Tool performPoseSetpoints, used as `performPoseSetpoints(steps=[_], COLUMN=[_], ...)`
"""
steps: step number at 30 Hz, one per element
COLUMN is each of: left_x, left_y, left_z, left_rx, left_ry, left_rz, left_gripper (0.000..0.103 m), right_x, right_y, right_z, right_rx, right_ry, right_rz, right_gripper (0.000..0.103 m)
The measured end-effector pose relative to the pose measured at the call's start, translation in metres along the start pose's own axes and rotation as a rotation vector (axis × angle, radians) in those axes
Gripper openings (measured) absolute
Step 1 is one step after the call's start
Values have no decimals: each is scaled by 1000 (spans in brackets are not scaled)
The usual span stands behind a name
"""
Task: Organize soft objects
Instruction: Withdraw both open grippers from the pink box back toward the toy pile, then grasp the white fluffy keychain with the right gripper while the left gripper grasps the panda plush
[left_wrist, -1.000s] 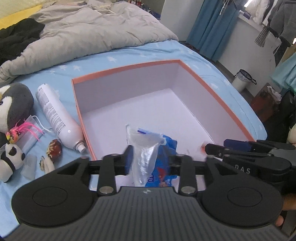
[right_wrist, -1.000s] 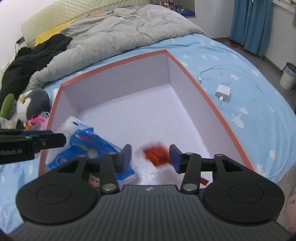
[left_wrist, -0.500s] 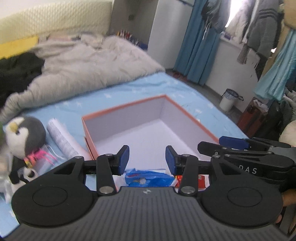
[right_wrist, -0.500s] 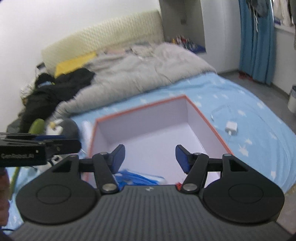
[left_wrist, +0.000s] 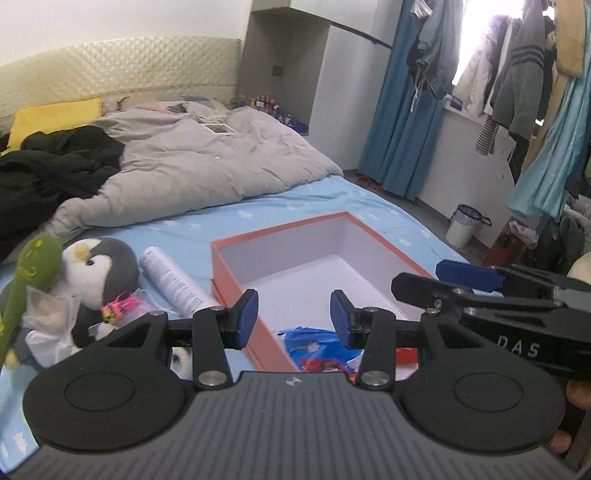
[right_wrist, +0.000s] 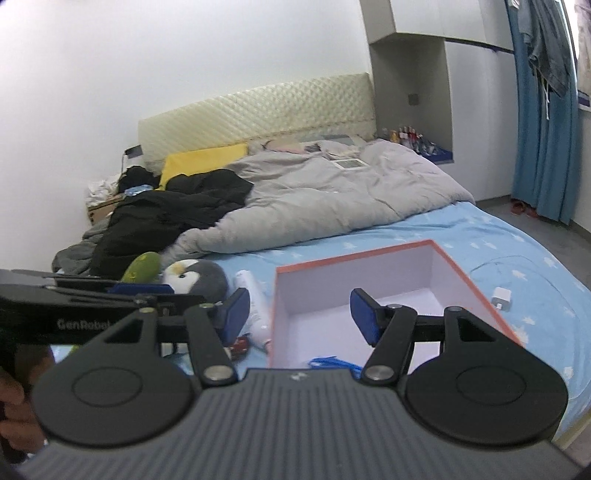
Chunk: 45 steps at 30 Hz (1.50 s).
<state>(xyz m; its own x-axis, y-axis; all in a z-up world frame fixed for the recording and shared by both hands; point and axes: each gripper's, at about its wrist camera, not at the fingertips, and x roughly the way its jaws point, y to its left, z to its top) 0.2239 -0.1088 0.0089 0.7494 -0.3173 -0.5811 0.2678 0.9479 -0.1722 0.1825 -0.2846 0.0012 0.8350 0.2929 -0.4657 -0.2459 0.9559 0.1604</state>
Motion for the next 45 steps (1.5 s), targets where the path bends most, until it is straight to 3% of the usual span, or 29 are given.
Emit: performPoseSetpoints(steps=[15, 29, 45], left_x=[-66, -78, -103], left_y=[45, 79, 114], left_z=[-47, -90, -161], left_rx=[-62, -132, -272], left_ry=[-34, -17, 12], left_rz=[72, 120, 219], left_gripper=[49, 49, 49], right_x=[-19, -17, -11], right_y=[63, 94, 129], right_z=[-36, -82, -118], right_rx=[-36, -61, -54], right_ry=[-11, 61, 167], right_rz=[49, 23, 97], right_gripper=[63, 63, 63])
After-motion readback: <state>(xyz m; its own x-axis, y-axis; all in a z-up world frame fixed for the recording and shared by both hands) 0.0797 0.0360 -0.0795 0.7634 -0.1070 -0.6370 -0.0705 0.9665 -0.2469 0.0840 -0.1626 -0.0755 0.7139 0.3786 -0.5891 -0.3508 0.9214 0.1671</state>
